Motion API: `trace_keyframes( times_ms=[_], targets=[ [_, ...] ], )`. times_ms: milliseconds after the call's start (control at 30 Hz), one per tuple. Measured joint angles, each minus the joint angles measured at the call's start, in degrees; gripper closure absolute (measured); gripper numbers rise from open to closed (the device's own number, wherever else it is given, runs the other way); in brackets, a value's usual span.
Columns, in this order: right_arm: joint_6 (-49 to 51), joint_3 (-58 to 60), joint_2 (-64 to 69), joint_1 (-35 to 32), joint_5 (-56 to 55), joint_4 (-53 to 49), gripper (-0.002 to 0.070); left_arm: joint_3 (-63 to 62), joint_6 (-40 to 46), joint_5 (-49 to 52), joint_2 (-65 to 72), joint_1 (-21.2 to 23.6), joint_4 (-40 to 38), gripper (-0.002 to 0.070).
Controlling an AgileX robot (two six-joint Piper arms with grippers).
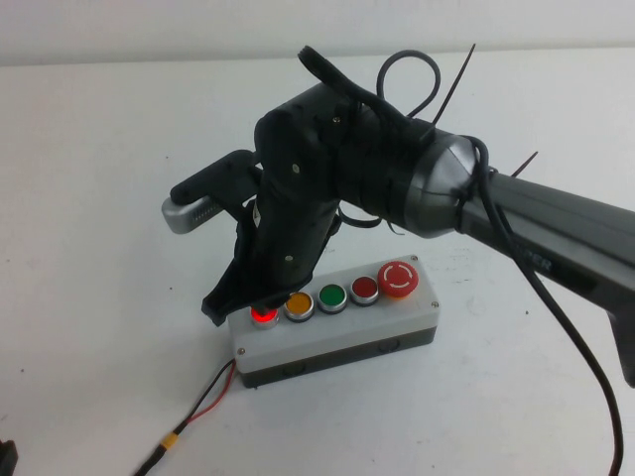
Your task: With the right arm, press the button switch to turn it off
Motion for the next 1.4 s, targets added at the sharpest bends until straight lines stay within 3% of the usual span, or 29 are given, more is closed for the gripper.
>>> trace_keyframes(
  times_ms=[333,767,1400],
  targets=[
    [0.00,-0.81,-1.26,-0.47,0.86,0.44,0.0692,0.00,0.00,0.00,0.00,0.00,0.00,0.0677],
    [-3.81,1.85,-21.49,-0.47,3.96,-0.64,0.0692,0.00,0.00,0.00,0.00,0.00,0.00,0.0677],
    [-1.15,51.72,-68.28,-0.47,-3.62,-3.61,0.0692,0.00,0.00,0.00,0.00,0.00,0.00,0.0677]
  ],
)
